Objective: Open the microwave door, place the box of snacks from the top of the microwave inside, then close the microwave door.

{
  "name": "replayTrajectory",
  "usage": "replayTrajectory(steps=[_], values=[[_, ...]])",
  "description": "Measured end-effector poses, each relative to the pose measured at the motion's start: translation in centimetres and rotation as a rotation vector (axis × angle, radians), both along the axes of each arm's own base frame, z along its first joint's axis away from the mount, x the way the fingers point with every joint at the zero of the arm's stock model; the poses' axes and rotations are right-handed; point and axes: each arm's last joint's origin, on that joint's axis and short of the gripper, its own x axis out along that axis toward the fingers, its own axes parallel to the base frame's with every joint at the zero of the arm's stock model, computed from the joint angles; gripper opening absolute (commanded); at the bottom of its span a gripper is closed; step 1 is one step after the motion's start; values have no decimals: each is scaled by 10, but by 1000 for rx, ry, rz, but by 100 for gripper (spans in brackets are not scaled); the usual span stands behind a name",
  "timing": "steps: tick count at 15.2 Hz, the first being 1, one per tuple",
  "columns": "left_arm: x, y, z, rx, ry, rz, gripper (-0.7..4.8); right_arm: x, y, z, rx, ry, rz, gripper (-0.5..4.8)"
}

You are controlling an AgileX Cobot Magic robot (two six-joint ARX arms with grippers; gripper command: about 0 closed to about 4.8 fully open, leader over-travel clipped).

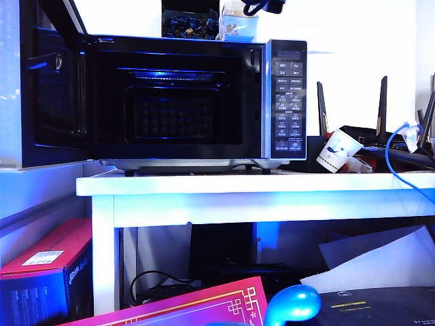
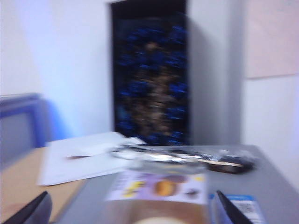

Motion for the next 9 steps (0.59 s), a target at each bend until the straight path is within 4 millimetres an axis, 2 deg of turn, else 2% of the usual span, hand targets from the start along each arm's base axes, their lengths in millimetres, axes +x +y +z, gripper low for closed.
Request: replayTrajectory(steps=[5, 9], values=[[0, 0, 0, 0, 0, 0, -6, 8, 3, -8, -15, 44, -23, 479], [0, 0, 0, 0, 0, 0, -6, 19, 8, -28, -39, 91, -29, 479]])
